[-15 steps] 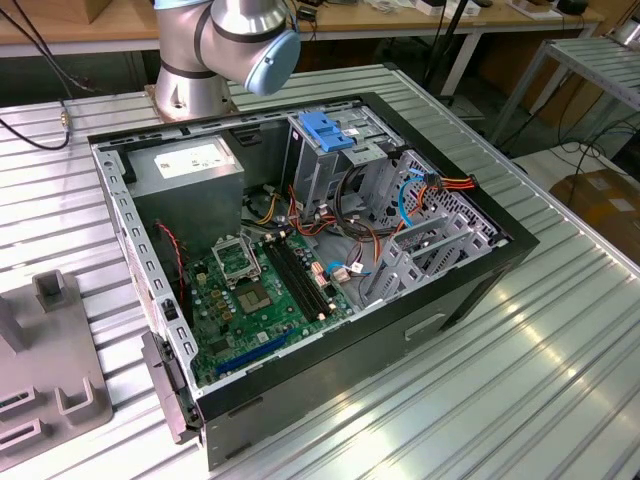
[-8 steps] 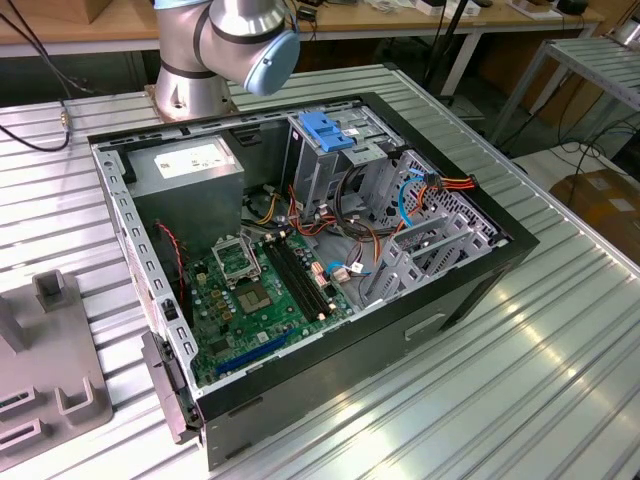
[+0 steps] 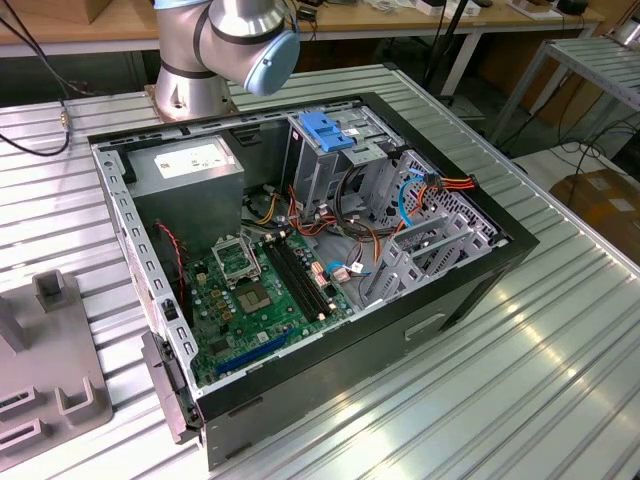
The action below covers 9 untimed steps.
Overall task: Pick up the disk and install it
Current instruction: 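Pick up the disk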
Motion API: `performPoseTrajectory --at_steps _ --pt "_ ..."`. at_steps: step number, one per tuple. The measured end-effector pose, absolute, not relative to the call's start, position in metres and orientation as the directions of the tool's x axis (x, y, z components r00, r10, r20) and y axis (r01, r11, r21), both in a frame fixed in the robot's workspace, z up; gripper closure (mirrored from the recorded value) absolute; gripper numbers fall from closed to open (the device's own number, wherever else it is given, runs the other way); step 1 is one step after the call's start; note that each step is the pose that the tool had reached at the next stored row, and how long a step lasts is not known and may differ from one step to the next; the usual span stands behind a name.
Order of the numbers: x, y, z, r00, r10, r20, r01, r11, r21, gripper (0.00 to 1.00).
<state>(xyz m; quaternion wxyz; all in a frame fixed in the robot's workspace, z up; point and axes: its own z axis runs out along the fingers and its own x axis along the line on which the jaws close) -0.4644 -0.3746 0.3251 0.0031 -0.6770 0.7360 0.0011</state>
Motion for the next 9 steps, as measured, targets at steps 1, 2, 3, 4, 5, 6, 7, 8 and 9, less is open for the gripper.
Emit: performPoseTrajectory --at_steps 1,2,3,4,5,6,7,8,9 --pt "-0.464 -0.375 0.323 -0.083 -0.997 -0.006 -0.997 0.083 -0.002 0.49" --pt "-0.464 -0.375 0.321 -0.082 -0.997 -0.006 -0.997 0.083 -0.002 0.49" --pt "-0.464 -0.375 0.319 -0.082 -0.997 -0.006 -0.997 0.082 -0.002 0.49" --pt "-0.464 -0.375 0.317 -0.082 -0.997 -0.006 -0.997 0.082 -0.003 0.49" --pt "-0.464 -0.375 0.315 -0.081 -0.997 -0.006 -0.997 0.081 -0.002 0.49" --pt "-0.464 -0.375 0.313 -0.08 -0.997 -0.006 -0.997 0.08 -0.002 0.49" --pt "-0.464 -0.375 0.311 -0.08 -0.997 -0.006 -0.997 0.08 -0.002 0.49" --pt "-0.464 -0.375 0.308 -0.079 -0.997 -0.006 -0.997 0.079 -0.003 0.49" --pt "-0.464 -0.375 0.307 -0.079 -0.997 -0.006 -0.997 0.079 -0.003 0.49"
